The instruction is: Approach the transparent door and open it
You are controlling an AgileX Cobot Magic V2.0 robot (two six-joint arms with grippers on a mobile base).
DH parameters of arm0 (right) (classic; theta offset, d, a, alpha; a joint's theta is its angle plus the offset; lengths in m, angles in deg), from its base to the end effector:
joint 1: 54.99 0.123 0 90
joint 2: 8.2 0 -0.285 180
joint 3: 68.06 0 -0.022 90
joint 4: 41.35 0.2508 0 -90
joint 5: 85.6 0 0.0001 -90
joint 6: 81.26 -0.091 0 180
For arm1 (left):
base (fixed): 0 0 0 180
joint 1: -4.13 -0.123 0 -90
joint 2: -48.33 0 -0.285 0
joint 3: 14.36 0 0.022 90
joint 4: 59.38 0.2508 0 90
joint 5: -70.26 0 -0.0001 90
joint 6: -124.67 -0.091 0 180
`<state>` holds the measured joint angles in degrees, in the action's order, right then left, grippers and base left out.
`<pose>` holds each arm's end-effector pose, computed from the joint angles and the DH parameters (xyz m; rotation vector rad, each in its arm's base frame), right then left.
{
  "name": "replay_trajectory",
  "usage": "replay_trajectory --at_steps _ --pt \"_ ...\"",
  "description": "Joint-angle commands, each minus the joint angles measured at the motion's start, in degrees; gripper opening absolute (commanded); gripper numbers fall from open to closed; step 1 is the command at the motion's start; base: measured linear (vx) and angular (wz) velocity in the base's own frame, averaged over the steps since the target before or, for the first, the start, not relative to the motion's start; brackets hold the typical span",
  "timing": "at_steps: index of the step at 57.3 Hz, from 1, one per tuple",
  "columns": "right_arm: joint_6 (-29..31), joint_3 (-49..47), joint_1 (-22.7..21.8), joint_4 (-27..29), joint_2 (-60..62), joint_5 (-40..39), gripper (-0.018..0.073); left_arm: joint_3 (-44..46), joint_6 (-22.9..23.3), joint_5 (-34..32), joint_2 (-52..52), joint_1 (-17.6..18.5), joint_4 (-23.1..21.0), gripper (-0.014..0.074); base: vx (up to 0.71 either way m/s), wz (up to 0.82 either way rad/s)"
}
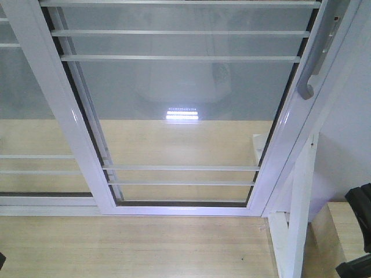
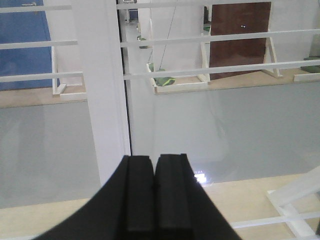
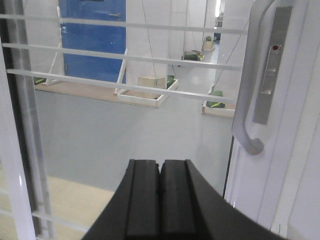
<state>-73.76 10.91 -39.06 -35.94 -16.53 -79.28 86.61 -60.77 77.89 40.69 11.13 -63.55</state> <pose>0.0558 0.0169 0.1923 -0.2647 1.6154 0.1932 0.0568 -0.0079 0.1905 0.1266 1.6413 -0.0838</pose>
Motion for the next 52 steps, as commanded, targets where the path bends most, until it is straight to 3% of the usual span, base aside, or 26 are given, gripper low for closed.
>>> replay_trajectory --at_steps 1,52 --pt "0.4 0.1 -0.6 -0.3 -1.1 -3.6 -0.0006 -0.7 0.2 -4.1 -1.5 0.4 -0.2 0.0003 -0.02 0.08" --pt "0.4 0.1 -0.6 -0.3 -1.1 -3.6 -0.0006 -0.7 0.2 -3.8 -1.4 0.5 -0.2 0.0003 0.0 0.0"
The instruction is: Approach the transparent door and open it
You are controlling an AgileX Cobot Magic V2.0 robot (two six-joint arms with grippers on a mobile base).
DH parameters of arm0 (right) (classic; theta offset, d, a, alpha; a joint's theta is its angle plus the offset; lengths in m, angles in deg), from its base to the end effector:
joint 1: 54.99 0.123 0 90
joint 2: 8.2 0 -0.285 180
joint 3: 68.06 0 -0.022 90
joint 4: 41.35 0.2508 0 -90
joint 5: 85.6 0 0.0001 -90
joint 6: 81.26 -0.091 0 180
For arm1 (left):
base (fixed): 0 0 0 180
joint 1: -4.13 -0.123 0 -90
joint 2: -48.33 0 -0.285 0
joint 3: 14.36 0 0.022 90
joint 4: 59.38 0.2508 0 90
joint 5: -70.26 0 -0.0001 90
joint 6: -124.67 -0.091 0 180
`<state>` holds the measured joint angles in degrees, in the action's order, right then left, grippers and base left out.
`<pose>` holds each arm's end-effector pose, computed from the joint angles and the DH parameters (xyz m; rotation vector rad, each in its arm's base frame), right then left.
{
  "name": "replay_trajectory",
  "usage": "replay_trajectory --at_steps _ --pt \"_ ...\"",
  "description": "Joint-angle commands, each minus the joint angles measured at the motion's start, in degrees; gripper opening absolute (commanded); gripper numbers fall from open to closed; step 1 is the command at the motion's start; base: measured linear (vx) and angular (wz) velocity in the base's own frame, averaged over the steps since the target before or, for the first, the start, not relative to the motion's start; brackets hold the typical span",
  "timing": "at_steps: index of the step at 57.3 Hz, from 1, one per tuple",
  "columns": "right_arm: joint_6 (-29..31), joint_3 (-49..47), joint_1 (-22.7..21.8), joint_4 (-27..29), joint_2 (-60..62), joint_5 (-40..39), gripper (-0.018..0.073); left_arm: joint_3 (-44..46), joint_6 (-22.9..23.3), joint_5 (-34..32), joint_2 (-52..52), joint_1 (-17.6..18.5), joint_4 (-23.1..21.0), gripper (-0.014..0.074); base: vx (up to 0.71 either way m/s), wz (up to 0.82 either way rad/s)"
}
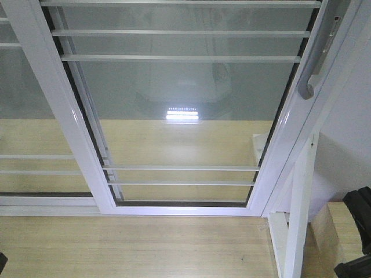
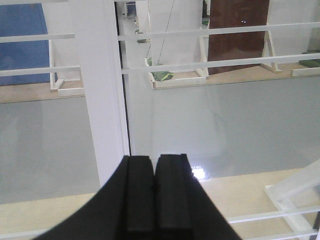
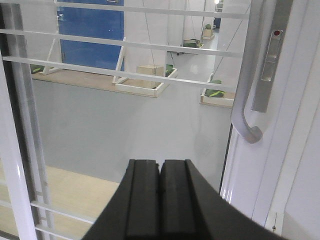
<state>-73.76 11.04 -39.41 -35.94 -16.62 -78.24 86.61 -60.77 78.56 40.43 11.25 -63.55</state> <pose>0.0559 0.0167 0.1898 -0.2645 1.6376 0.1884 0.0570 -0.0081 0.1892 0.1302 1.6573 -0.0856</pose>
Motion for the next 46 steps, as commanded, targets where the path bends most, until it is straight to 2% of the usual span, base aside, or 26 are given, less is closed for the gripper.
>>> replay_trajectory --at_steps 1,13,20,28,30,34,40,46 --pt "0.4 0.0 -0.3 -0.3 -1.0 -4.6 -0.0006 -0.7 0.2 -4.5 -1.2 0.4 -0.2 0.0003 0.0 0.0" --pt "0.4 0.0 -0.3 -0.3 -1.0 -7.0 -0.0006 -0.7 0.2 -4.8 -1.2 0.4 -0.2 0.0003 0.0 0.0" --pt "0.4 -0.1 -0.3 -0.2 -1.0 -8.8 -0.0006 -0.7 0.3 -10.8 -1.2 0.4 -0.6 0.0003 0.0 0.0" --pt "0.9 -0.1 -0.3 -0.6 -1.0 -16.0 -0.0006 -0.1 0.3 -20.6 -1.2 0.4 -0.7 0.0003 0.0 0.0" --pt "2.0 -0.1 -0.3 -0.7 -1.0 -17.6 -0.0006 0.3 0.3 -21.9 -1.3 0.4 -0.7 0.0003 0.0 0.0" --pt "4.4 -0.5 -0.3 0.0 -1.0 -19.1 -0.0006 2.0 0.4 -20.5 -2.1 0.4 -0.7 0.0003 0.0 0.0" --pt "8.6 -4.2 -0.3 4.4 -2.4 -16.8 -0.0006 6.7 0.2 -16.3 -6.2 0.4 -0.6 0.0003 0.0 0.0" --pt "13.3 -9.5 -0.3 11.8 -7.7 -17.2 -0.0006 11.6 0.2 -18.4 -13.4 0.3 -0.6 0.0003 0.0 0.0"
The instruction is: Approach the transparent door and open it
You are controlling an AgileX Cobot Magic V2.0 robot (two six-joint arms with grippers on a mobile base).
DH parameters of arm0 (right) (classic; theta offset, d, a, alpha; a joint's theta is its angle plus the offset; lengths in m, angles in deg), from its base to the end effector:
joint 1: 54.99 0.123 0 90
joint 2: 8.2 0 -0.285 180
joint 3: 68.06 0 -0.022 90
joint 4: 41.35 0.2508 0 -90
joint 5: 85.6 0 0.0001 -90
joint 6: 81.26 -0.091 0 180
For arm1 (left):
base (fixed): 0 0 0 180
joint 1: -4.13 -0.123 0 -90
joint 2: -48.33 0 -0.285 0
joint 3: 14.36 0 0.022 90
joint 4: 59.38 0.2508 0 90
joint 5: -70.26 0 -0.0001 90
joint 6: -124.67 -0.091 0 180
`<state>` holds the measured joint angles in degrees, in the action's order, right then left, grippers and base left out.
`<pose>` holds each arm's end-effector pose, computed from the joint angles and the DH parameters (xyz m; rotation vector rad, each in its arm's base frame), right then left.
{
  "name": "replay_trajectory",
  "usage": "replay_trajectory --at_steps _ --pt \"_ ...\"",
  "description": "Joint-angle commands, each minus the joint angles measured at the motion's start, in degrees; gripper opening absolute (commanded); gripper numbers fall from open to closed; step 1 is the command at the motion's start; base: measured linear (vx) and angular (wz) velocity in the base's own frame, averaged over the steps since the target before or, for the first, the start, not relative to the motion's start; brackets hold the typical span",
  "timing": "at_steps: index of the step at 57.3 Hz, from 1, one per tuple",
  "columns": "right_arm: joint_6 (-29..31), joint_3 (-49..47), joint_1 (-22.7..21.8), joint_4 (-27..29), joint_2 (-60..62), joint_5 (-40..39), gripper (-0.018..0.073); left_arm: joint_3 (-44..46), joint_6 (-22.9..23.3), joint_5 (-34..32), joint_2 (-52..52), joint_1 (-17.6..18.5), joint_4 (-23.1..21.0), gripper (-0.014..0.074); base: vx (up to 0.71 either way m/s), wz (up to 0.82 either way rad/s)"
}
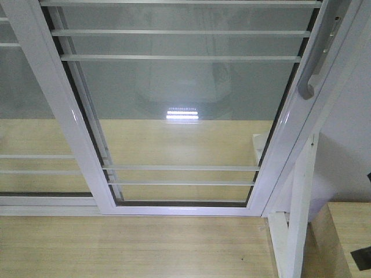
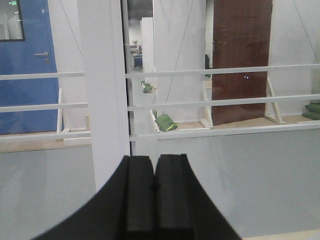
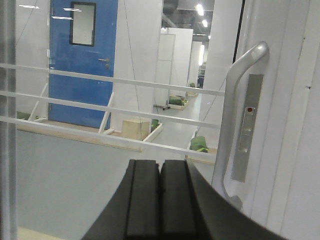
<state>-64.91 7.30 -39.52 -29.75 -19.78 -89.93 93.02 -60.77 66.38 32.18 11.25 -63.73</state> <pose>0.0585 0.0148 0.2270 -0.2418 1.4245 0.1420 0.0667 -0.0079 0.2376 0.1021 1.4788 -0.0813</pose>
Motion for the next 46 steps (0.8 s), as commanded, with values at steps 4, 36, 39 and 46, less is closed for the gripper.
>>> replay_trajectory --at_steps 4,36,39,46 --pt "9.2 -9.8 -0.2 10.8 -10.1 -6.7 -0.0006 9.0 0.2 -9.1 -11.5 0.3 -0.5 0.0003 0.0 0.0" --pt "43.7 -44.9 -0.2 37.0 -63.0 -15.5 -0.0006 37.9 3.6 -22.5 -60.0 0.3 -0.5 0.0003 0.0 0.0" --pt "43.7 -46.7 -0.2 37.0 -65.9 -15.6 -0.0006 38.5 4.5 -22.7 -61.6 0.3 -0.5 0.0003 0.0 0.0" --pt "43.4 -50.2 -0.2 37.1 -71.9 -15.8 -0.0006 38.5 4.8 -24.0 -64.3 0.3 -0.5 0.0003 0.0 0.0"
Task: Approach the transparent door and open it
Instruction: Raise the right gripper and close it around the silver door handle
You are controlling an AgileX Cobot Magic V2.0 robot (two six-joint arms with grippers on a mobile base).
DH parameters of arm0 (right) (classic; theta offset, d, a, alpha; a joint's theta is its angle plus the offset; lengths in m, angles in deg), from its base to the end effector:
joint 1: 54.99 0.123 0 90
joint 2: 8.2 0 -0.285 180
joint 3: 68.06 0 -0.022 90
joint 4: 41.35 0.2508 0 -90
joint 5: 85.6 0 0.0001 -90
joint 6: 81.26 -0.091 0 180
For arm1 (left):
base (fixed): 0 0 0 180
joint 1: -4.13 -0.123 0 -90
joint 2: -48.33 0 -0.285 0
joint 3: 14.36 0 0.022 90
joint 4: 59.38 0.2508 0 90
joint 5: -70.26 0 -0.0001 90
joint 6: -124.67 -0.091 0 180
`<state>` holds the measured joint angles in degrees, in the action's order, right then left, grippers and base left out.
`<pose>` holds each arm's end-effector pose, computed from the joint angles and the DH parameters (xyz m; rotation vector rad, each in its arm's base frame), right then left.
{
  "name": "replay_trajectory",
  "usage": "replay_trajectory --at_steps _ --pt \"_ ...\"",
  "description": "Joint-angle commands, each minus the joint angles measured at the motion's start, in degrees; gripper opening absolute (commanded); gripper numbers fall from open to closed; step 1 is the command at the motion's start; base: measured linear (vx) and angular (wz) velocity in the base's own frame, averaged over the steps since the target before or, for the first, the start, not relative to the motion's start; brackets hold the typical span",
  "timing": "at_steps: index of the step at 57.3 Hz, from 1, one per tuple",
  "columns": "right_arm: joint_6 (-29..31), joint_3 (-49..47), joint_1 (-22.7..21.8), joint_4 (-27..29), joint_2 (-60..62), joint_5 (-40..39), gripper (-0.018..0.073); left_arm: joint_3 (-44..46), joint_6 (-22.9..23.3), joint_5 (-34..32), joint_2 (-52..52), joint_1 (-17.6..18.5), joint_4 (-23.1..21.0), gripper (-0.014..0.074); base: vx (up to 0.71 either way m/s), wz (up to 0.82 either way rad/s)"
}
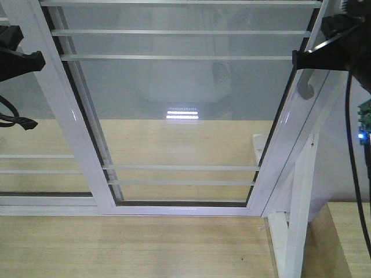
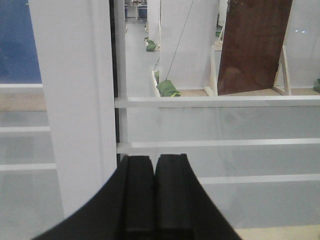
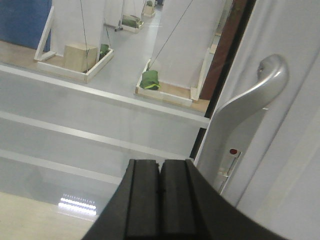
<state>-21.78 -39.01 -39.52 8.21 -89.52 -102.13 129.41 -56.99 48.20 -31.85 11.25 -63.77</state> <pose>0.2822 0.0577 0.3234 -0.2411 1.7172 -0.1335 0.2747 -0.0317 0.3049 0.0458 1.6481 -0.1032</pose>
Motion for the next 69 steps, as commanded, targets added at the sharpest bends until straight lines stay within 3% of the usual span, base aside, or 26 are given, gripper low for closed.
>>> replay_trajectory --at_steps 1,30,41,52,62,69 --pt "0.2 -4.2 -0.2 -0.9 -2.7 -3.7 -0.0006 2.1 1.0 -5.8 -0.4 0.3 -0.4 0.0003 0.0 0.0" --pt "-0.6 -4.7 -0.2 -0.8 -8.5 -7.3 -0.0003 2.1 1.0 -5.2 -0.9 0.3 -0.4 0.0003 0.0 0.0" --pt "-0.6 -4.7 -0.2 -0.8 -8.5 -8.4 0.0041 2.1 1.0 -5.1 -0.9 0.3 -0.4 0.0004 0.0 0.0" --pt "-0.6 -4.7 -0.2 -0.9 -8.5 -8.2 0.0191 2.1 1.0 -5.2 -0.9 0.3 -0.4 0.0004 0.0 0.0" --pt "-1.5 -4.7 -0.2 -0.5 -8.5 -8.8 0.0438 2.1 1.0 -5.2 -0.9 0.3 -0.4 0.0004 0.0 0.0" --pt "-4.1 -4.7 -0.2 1.3 -8.7 -11.2 0.0564 2.1 1.0 -5.1 -0.9 0.3 -0.4 0.0004 0.0 0.0"
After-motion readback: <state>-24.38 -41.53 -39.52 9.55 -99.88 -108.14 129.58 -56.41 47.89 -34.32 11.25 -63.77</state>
